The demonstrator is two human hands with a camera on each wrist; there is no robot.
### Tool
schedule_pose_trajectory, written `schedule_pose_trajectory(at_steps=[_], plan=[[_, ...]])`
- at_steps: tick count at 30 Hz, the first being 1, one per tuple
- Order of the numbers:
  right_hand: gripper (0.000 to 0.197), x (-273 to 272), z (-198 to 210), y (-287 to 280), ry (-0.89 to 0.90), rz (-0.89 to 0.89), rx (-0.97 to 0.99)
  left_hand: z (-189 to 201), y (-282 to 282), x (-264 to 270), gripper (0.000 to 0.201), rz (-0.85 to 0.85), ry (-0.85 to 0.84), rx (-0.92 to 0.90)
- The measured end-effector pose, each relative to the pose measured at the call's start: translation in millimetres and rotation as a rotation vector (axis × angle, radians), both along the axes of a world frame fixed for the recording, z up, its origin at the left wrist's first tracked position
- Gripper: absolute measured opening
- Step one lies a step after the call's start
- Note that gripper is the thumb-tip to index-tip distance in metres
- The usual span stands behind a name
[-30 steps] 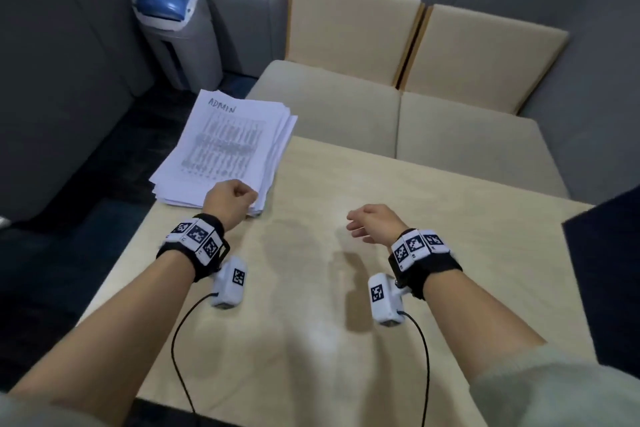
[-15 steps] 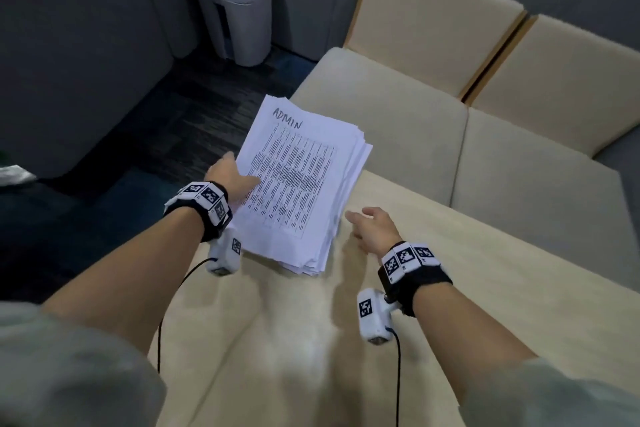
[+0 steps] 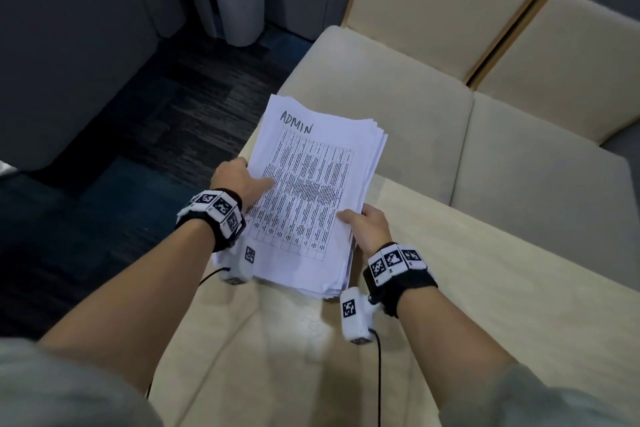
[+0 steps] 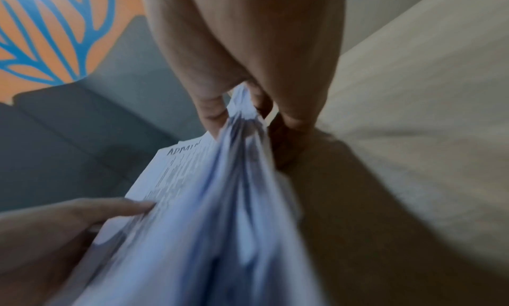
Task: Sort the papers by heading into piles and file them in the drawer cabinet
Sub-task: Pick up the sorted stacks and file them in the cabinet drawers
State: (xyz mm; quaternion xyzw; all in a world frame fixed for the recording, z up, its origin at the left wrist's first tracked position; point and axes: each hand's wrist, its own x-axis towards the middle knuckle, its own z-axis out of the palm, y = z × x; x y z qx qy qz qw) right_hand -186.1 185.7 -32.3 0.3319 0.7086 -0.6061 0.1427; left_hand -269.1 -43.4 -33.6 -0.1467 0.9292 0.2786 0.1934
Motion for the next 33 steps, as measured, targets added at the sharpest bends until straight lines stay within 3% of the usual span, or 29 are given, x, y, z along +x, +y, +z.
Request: schedule_pose_trajectory(at_steps=[2,4,9,13,16,18,20,24,27,33], plan=[[0.025,5,3,9,-0.035,-0.023,-0.059,0,10,7,0.044,-0.036,0.019,-0.012],[0.04,14,12,20,-0.059,-0.022,-0.132,1,24,18,0.037,-0.003,0.044,0.097],[0.054,59,50,69,0.033,0.096,-0.231,6,60,51,0.065,0.22,-0.074,0.606],[0.051,110,88,125,0.129,0.068,-0.137,40,105,88,0.041,0.203,-0.076,1.011],[0.031,146,113,149,0.322,-0.079,0.01,80,150,122,0.037,0.137,0.04,1.187],[0.022,165,128,157,0.456,-0.173,0.148,111,178,146,0.039,0.113,0.139,1.25],[0.026,183,141,162,0.566,-0.231,0.222,135,196,166,0.036,0.086,0.248,1.293],[0.015,217,156,165,0.694,-0.255,0.167,158,204,194,0.041,0.004,0.401,1.32],[0.035,235,155,171,0.763,-0.28,0.141,163,204,204,0.057,-0.1,0.442,1.27],[0.075,247,168,185,0.85,-0.328,0.256,157,215,208,0.05,-0.198,0.447,1.162]])
